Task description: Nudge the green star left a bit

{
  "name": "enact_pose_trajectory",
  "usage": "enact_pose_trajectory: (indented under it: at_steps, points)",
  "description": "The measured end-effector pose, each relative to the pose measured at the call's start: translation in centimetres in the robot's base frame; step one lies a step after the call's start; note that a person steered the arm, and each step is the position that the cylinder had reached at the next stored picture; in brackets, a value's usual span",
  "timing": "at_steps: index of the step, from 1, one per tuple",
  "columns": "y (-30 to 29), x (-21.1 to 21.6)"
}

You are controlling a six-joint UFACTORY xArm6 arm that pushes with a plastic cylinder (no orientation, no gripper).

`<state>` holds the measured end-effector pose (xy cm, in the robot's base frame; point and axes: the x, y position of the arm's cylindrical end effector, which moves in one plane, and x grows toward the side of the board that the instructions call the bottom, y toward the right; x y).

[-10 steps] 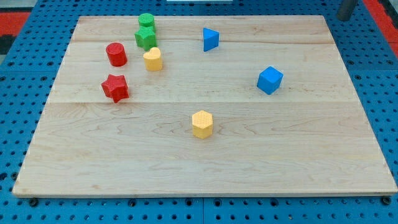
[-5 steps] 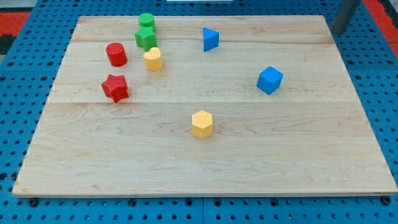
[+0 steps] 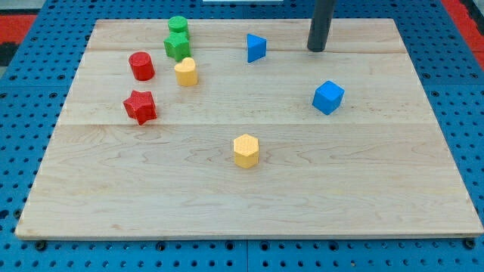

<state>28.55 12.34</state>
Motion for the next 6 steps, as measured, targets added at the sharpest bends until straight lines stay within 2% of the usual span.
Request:
enact_pose_trajectory:
  at_steps: [1, 2, 3, 4, 6]
  points:
    - [-2.4, 3.3]
    - [-16.7, 2.9]
    - [-21.9, -0.1]
    - [-21.5, -2.9]
    - [-22.0, -2.9]
